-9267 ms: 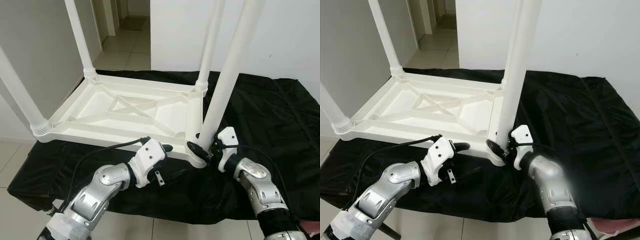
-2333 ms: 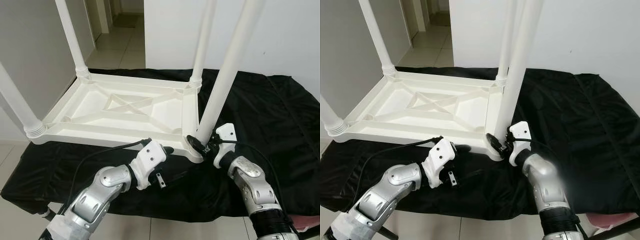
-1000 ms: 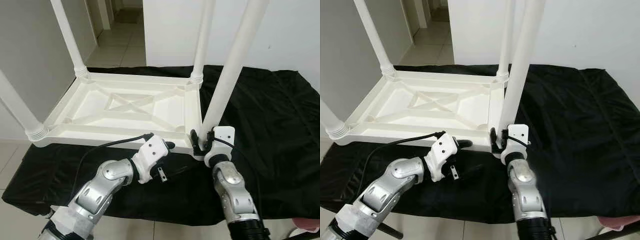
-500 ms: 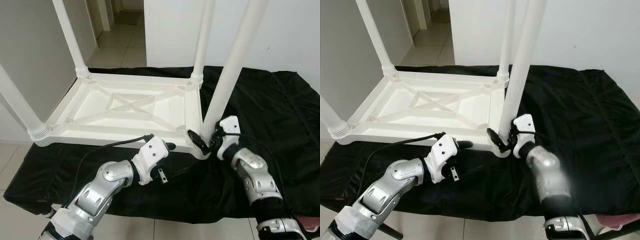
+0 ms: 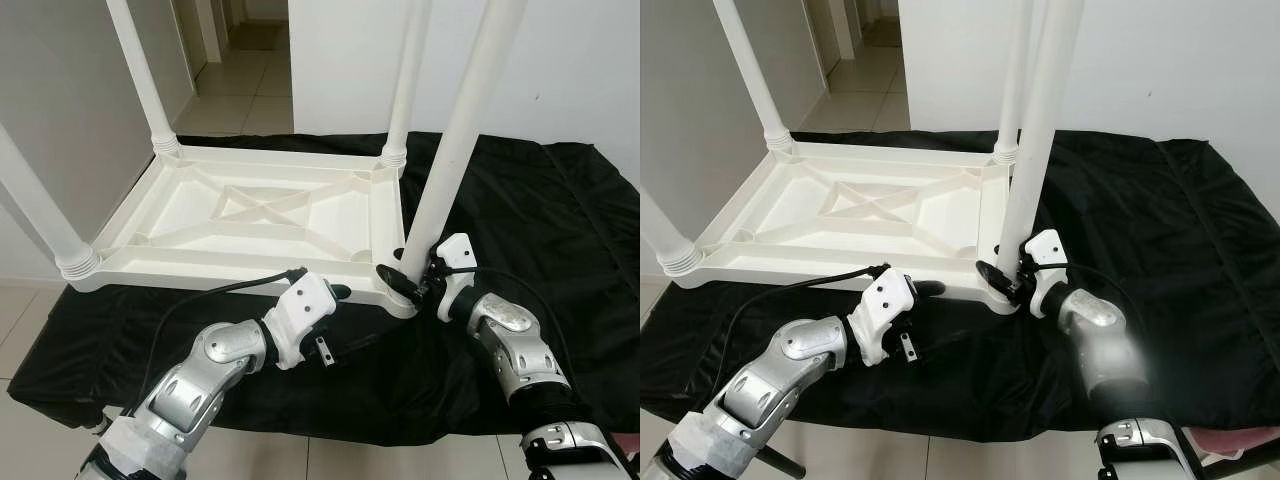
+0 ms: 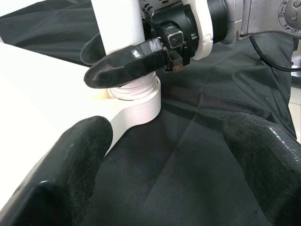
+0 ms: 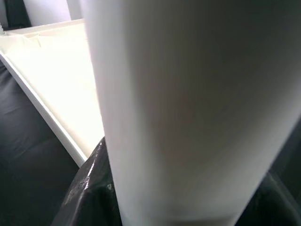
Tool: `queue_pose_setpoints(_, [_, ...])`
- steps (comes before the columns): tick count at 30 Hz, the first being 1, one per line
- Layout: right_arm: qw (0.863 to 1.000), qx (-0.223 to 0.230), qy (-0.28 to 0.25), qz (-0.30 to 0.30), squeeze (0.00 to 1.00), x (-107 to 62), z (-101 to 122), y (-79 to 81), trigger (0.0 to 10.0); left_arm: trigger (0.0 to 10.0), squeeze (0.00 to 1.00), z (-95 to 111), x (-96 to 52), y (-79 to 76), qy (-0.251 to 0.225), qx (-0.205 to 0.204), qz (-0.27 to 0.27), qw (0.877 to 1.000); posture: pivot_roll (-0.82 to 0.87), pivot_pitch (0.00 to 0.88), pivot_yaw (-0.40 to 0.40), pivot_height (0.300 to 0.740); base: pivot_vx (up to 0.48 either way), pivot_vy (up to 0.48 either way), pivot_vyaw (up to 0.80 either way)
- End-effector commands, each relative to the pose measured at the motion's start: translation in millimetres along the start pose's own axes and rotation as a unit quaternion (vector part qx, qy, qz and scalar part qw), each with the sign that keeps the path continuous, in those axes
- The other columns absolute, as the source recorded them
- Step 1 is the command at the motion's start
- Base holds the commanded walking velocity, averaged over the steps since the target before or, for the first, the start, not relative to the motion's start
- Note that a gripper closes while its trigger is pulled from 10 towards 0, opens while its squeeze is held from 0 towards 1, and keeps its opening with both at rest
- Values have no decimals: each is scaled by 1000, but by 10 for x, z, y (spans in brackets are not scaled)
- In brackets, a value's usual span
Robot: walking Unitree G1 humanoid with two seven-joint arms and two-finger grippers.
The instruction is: Building children table
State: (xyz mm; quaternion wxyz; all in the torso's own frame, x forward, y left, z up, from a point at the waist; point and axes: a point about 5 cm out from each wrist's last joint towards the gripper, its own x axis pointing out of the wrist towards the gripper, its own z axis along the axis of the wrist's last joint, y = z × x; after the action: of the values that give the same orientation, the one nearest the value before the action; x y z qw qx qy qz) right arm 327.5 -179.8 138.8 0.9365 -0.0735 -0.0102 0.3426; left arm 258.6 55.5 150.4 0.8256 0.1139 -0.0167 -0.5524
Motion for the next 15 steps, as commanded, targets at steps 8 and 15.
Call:
queue_pose_setpoints(8, [997,41,15,-69,0,-28,-109,59,10000,10000,0,1,-22,-7,2,-2,-22,1000,-56,42,46,740,0,0,0])
queue_pose_setpoints(15, [963,90,17,-253,0,-55,-158,135,10000,10000,0,-16,-24,-2,4,-2,-21,1000,-69,43,50,740,0,0,0])
